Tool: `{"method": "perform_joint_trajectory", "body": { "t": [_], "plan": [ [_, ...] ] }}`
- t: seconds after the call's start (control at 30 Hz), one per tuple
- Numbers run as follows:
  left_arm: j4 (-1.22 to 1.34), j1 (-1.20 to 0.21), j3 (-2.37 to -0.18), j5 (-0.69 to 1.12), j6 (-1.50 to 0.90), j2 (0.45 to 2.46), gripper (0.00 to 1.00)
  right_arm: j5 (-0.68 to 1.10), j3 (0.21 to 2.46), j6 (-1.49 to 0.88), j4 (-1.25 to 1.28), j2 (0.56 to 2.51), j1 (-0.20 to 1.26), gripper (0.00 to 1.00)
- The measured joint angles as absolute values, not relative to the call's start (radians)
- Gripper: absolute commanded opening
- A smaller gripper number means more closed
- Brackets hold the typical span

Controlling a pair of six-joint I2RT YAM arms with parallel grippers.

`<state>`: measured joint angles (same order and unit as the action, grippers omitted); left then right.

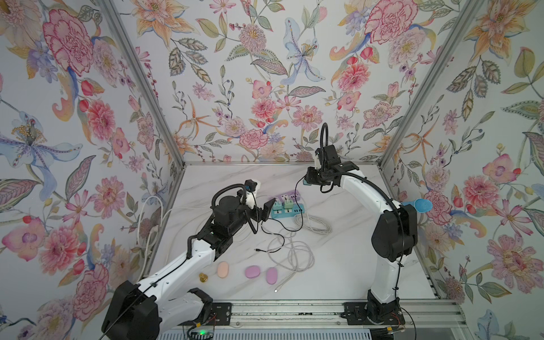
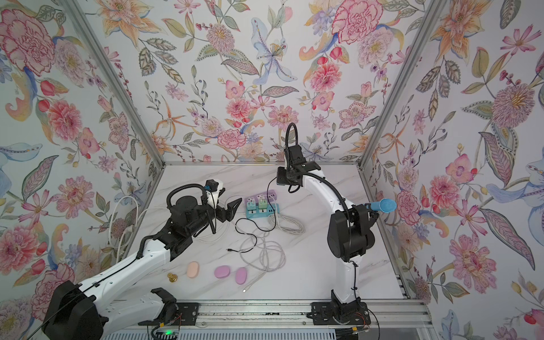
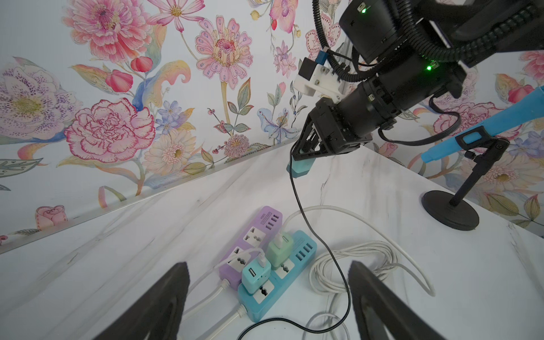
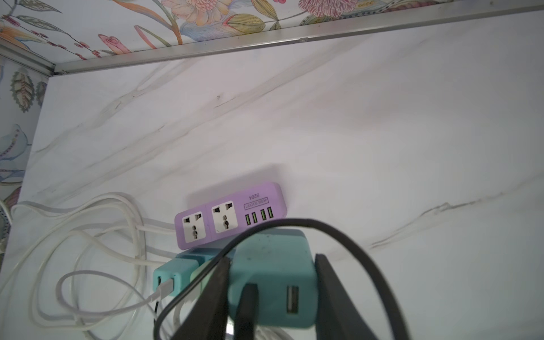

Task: Charge the bluetooth headset
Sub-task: Insert the plug into the socket.

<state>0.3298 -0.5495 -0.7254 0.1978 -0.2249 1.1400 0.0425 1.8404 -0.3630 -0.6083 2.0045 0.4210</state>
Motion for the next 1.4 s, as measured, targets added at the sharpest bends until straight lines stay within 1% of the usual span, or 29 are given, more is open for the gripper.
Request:
{"method": "perform_joint_trajectory", "body": {
  "t": [0.13,0.27,0.43,0.63,0.87,1.4],
  "plan": [
    [0.317,-0.55,-0.738,0.188,-0.225,1.155,0.87,0.018,2.031,-0.315,-0.631,2.151,0.472,0.0],
    [0.315,-0.548,-0.743,0.179,-0.225,1.168,0.86,0.041,2.191,-0.283,-0.675,2.267,0.521,0.0],
    [0.311,-0.543,-0.743,0.179,-0.225,1.17,0.86,0.077,2.211,-0.255,-0.732,2.308,0.567,0.0],
    [0.313,-0.541,-0.742,0.179,-0.226,1.171,0.86,0.094,2.213,-0.242,-0.802,2.32,0.576,0.0],
    [0.324,-0.538,-0.734,0.179,-0.243,1.174,0.86,0.062,2.307,-0.193,-0.881,2.368,0.582,0.0],
    [0.326,-0.523,-0.723,0.181,-0.252,1.179,0.86,0.03,2.357,-0.108,-0.928,2.446,0.59,0.0]
  ]
}}
